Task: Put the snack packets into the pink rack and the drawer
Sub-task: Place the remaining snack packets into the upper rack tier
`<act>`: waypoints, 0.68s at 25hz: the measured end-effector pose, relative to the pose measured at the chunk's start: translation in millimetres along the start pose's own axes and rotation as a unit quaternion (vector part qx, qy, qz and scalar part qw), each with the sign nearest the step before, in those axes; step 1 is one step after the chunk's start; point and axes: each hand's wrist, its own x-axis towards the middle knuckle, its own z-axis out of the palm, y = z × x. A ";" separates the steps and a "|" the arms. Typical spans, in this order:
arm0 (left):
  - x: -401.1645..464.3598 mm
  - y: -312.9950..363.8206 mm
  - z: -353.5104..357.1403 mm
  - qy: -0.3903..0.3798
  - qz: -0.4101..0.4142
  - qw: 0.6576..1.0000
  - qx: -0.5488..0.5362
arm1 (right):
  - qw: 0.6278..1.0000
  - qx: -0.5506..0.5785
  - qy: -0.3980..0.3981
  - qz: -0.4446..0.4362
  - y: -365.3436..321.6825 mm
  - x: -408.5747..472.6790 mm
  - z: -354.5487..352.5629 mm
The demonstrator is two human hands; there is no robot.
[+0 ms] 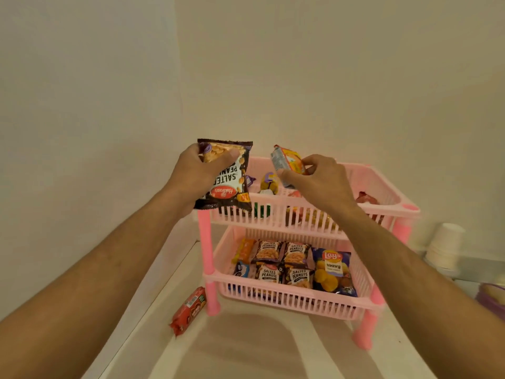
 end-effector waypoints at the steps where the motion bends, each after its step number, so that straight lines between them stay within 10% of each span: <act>1: 9.2 5.6 7.6 -0.014 -0.003 1.000 0.001 | 1.000 -0.005 0.001 0.012 6.4 8.8 -8.4; 17: 167.1 -32.6 133.6 -0.120 -0.032 0.973 0.195 | 0.976 -0.146 -0.105 0.126 81.5 126.9 -14.2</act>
